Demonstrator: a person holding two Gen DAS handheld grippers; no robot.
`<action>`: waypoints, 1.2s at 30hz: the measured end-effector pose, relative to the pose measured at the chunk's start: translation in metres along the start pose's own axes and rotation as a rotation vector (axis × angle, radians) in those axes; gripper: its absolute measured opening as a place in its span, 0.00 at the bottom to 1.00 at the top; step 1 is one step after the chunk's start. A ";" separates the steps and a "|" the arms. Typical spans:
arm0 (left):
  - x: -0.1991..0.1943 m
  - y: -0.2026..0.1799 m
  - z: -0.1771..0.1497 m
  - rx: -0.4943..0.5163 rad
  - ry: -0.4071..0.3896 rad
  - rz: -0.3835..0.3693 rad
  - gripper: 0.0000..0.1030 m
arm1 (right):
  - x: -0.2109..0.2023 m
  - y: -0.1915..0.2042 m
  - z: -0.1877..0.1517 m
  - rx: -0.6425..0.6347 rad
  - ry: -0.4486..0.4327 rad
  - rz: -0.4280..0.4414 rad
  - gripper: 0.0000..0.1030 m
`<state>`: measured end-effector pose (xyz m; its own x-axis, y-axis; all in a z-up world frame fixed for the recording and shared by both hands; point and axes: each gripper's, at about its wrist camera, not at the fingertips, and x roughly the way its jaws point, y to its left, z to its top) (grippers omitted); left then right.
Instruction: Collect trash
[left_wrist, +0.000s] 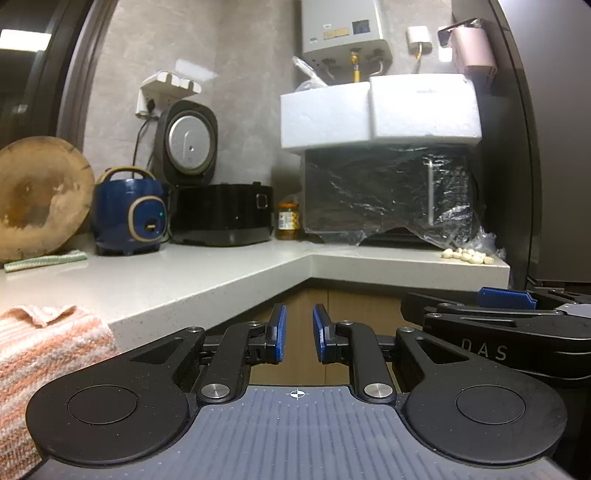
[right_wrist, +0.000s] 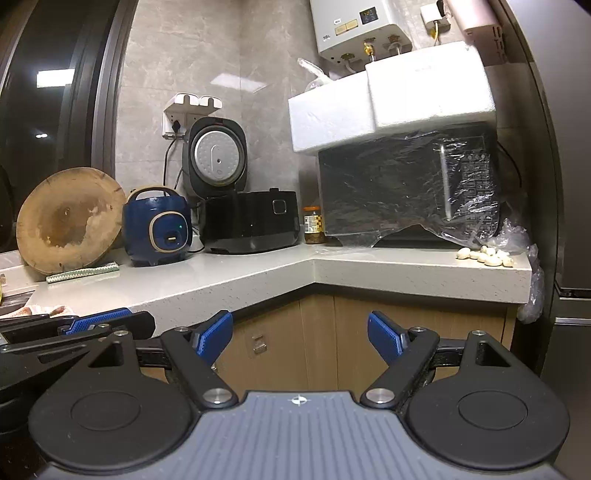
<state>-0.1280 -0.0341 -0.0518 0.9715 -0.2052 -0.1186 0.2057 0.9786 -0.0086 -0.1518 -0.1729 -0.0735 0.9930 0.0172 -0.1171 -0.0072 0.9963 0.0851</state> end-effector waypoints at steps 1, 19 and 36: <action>0.000 0.000 0.000 0.000 0.000 0.000 0.20 | 0.000 0.001 0.000 0.000 0.002 0.000 0.79; -0.002 -0.001 -0.003 0.007 0.004 -0.012 0.19 | -0.001 0.001 -0.001 0.000 0.005 -0.005 0.80; -0.004 0.001 -0.003 0.018 -0.005 -0.011 0.19 | -0.001 0.003 -0.002 -0.007 0.012 -0.004 0.80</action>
<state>-0.1325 -0.0325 -0.0540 0.9698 -0.2159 -0.1132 0.2182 0.9759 0.0083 -0.1535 -0.1698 -0.0752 0.9915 0.0143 -0.1294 -0.0042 0.9970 0.0775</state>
